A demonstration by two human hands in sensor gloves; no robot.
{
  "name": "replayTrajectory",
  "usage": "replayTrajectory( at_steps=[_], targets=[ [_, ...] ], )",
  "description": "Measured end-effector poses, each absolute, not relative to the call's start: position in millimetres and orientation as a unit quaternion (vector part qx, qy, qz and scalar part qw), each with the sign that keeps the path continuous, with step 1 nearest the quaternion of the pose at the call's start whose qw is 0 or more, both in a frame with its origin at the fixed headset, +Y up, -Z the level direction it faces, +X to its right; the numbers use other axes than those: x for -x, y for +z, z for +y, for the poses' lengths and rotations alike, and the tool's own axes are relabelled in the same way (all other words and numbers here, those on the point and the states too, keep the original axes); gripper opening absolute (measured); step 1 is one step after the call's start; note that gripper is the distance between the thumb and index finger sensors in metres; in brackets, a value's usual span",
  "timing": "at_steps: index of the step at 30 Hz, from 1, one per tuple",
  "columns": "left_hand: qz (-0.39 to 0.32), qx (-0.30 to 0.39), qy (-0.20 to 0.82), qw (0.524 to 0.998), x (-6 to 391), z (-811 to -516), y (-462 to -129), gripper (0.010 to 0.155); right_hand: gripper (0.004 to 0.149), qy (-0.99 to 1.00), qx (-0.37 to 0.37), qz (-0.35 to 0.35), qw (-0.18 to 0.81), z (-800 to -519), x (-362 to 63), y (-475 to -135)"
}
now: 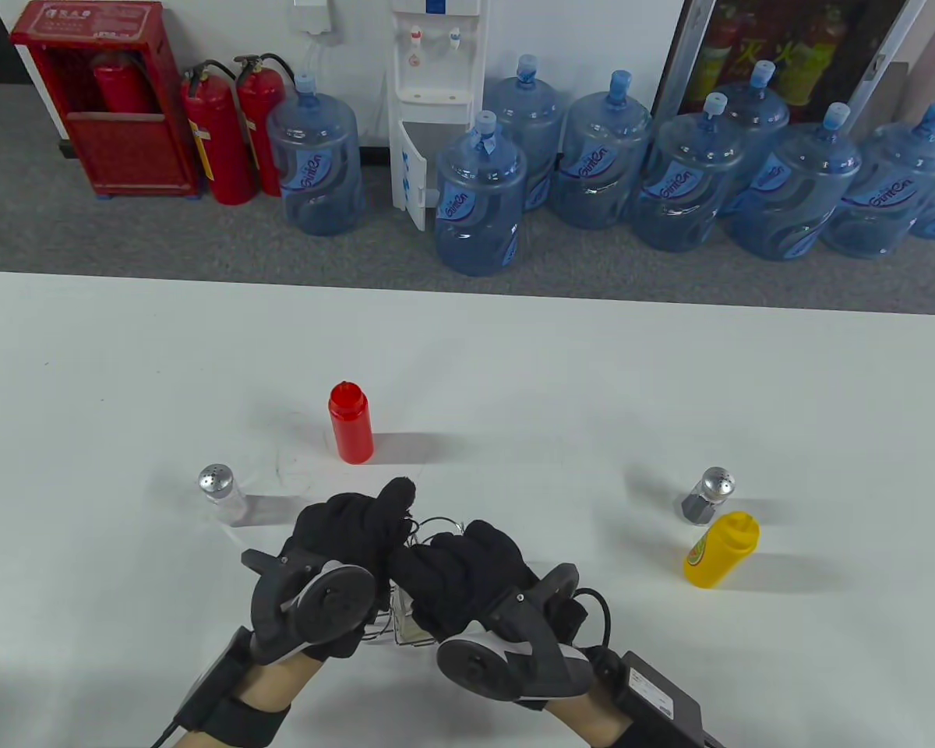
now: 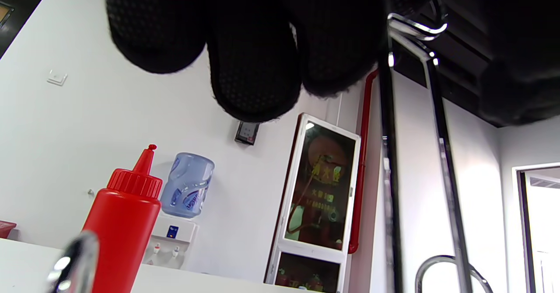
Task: Hold seasoning rack and insert seasoning bottles through ring holders
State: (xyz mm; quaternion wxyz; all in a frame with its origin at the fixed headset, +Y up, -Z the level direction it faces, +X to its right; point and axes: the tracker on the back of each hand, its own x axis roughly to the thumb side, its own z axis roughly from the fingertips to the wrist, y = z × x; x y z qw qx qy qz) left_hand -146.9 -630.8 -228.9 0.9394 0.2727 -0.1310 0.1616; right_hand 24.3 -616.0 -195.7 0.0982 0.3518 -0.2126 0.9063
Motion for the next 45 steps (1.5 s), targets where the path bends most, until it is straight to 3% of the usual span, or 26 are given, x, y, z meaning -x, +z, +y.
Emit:
replayTrajectory(
  at_steps=[7,12,20,29,35,39,45],
  targets=[
    [-0.138,-0.265,0.18,0.937,146,-633,-229,0.043,0.069,0.902,-0.34,-0.241,0.11,-616,-32,-191],
    [-0.142,-0.269,0.16,0.939,143,-634,-228,0.043,0.072,0.903,-0.321,-0.273,0.079,-590,-58,-191],
    [-0.139,-0.274,0.168,0.937,147,-633,-229,0.043,0.079,0.952,-0.142,-0.265,-0.051,-560,-154,-235],
    [-0.143,-0.275,0.167,0.936,146,-633,-228,0.043,0.077,0.984,0.029,-0.161,-0.063,-605,-253,-266],
    [-0.145,-0.277,0.169,0.935,147,-633,-228,0.043,0.075,0.986,0.061,-0.134,-0.074,-632,-273,-264],
    [-0.147,-0.277,0.172,0.934,147,-634,-228,0.043,0.065,0.988,0.071,-0.117,-0.066,-644,-280,-265],
    [-0.149,-0.277,0.171,0.934,147,-634,-228,0.043,0.061,0.988,0.071,-0.129,-0.042,-654,-284,-265]
  ],
)
